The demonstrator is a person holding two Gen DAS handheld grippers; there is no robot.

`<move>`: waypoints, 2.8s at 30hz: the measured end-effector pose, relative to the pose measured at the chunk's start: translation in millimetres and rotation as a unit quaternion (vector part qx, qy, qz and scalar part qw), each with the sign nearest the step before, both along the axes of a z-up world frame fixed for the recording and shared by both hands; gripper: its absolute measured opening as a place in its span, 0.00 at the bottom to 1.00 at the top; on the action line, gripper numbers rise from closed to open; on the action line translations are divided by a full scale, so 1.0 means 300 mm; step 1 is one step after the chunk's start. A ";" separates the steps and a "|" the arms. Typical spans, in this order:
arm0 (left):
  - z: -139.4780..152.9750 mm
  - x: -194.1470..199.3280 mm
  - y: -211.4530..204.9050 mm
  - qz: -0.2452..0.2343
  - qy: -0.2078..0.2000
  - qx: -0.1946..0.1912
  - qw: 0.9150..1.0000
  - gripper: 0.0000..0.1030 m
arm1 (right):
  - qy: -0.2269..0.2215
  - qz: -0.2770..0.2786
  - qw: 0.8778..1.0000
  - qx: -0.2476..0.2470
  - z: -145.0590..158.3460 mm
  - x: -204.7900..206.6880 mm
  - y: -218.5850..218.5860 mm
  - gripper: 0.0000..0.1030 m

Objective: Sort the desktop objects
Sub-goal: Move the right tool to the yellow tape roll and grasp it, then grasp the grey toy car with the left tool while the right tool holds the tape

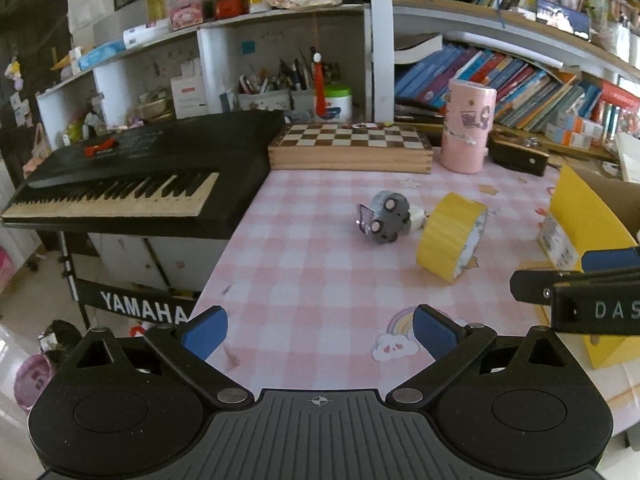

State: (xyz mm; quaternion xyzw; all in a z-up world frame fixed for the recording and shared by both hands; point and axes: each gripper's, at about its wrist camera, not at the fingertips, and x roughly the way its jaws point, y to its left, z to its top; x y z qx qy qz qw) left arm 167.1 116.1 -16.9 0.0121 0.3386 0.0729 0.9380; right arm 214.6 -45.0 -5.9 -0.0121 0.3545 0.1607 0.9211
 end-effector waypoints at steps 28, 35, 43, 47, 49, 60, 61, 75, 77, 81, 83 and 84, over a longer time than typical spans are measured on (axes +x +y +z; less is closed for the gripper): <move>-0.022 0.183 -0.013 0.058 0.038 0.026 0.997 0.98 | 0.052 0.117 0.987 -0.093 -0.154 0.440 0.133 1.00; -0.031 0.205 -0.010 0.061 0.044 0.029 0.997 0.98 | 0.068 0.147 0.981 -0.109 -0.196 0.503 0.174 0.98; -0.044 0.249 -0.018 0.053 0.047 0.030 0.997 0.98 | 0.057 0.147 0.984 -0.087 -0.176 0.508 0.146 0.89; -0.076 0.293 -0.031 0.045 0.054 0.033 0.997 0.98 | 0.032 0.089 0.995 -0.040 -0.107 0.501 0.078 0.89; -0.088 0.316 -0.036 0.041 0.053 0.031 0.997 0.98 | 0.019 0.062 0.998 -0.020 -0.072 0.495 0.044 0.89; -0.133 0.491 -0.104 -0.005 0.011 -0.003 1.000 0.97 | -0.032 0.006 0.999 0.014 0.031 0.456 -0.075 0.89; -0.136 0.502 -0.107 -0.007 0.008 -0.006 1.000 0.97 | -0.034 0.005 0.999 0.016 0.032 0.454 -0.080 0.89; -0.202 0.666 -0.143 -0.031 0.022 -0.008 0.999 0.68 | -0.027 0.006 0.999 0.017 0.025 0.461 -0.107 0.89; -0.204 0.672 -0.155 -0.040 0.016 -0.001 0.999 0.66 | -0.025 0.005 1.000 0.018 0.022 0.465 -0.110 0.89; -0.193 0.669 -0.162 -0.058 0.016 0.006 0.998 0.56 | -0.022 0.004 1.000 0.021 0.020 0.466 -0.116 0.89; -0.185 0.652 -0.156 -0.061 0.019 0.004 0.998 0.56 | -0.022 0.003 1.000 0.023 0.019 0.465 -0.118 0.89; -0.178 0.639 -0.151 -0.061 0.022 0.002 0.998 0.56 | -0.022 0.002 0.999 0.024 0.019 0.463 -0.119 0.89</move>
